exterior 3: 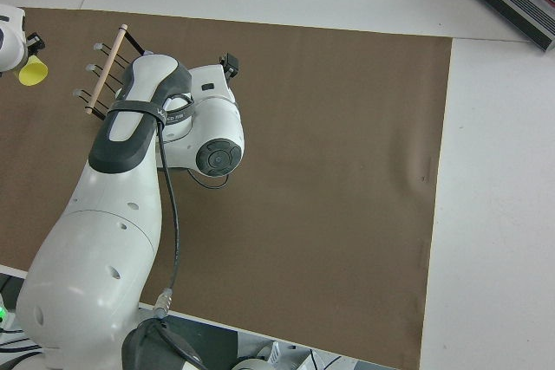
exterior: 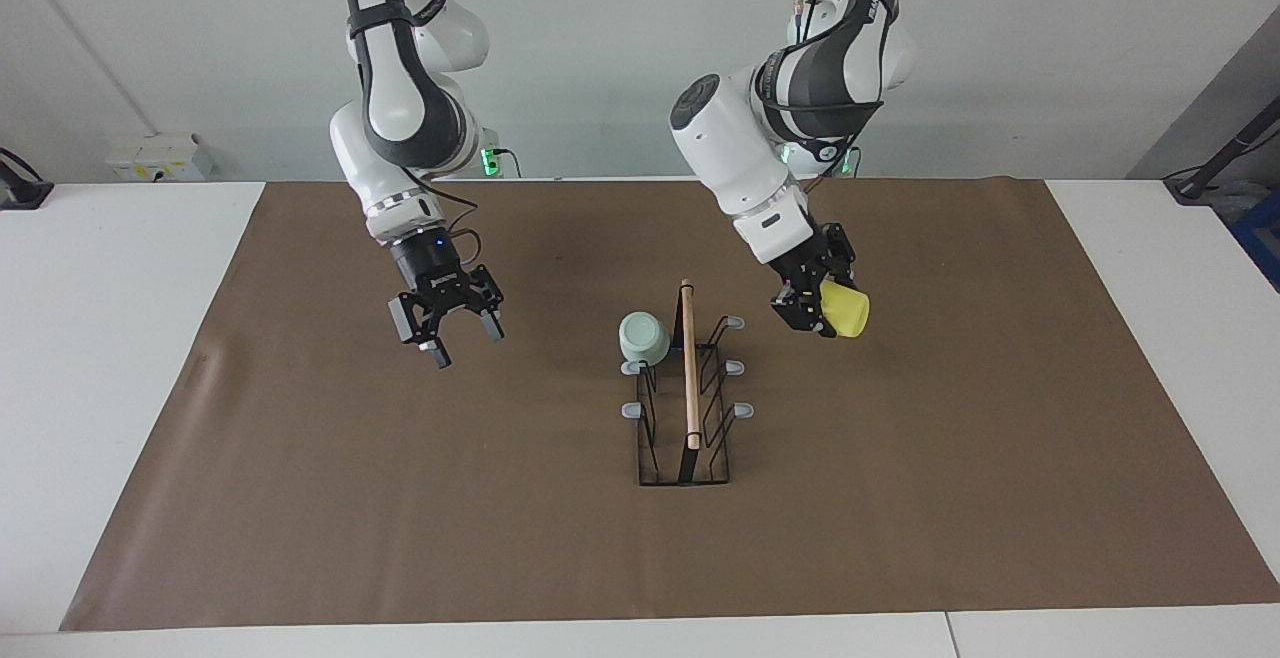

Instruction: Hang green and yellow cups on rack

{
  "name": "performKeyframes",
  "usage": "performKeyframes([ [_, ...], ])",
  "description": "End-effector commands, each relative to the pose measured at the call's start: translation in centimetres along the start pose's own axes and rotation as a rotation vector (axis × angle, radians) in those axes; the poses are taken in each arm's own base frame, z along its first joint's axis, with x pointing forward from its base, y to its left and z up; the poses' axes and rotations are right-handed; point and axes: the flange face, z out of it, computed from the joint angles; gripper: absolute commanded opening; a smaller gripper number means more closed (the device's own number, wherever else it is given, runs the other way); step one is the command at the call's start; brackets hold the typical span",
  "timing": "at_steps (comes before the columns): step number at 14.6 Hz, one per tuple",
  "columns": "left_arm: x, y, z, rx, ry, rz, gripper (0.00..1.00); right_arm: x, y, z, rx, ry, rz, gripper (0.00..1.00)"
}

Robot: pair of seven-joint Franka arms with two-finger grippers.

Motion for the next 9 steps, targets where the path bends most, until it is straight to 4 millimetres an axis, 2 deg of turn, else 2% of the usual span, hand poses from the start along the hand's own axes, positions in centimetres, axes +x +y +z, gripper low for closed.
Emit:
performKeyframes([
  [1,-1.6,-0.6,-0.7,0.005,0.087,-0.015,0.00,-1.8,2.0,-0.5,0.035,-0.009,-0.161,1.00],
  [4,-3.8,0.3,-1.1,-0.003,0.171,-0.048,0.00,-3.6,4.8,-1.1,0.098,0.012,-0.294,1.00],
  [7,-8.0,1.8,-1.4,0.035,0.260,-0.004,0.00,-6.5,9.3,-3.1,0.215,0.014,-0.430,1.00],
  [9,-8.1,2.9,-1.8,0.022,0.269,-0.039,0.00,-7.7,12.3,-5.1,0.344,-0.013,-0.462,1.00],
])
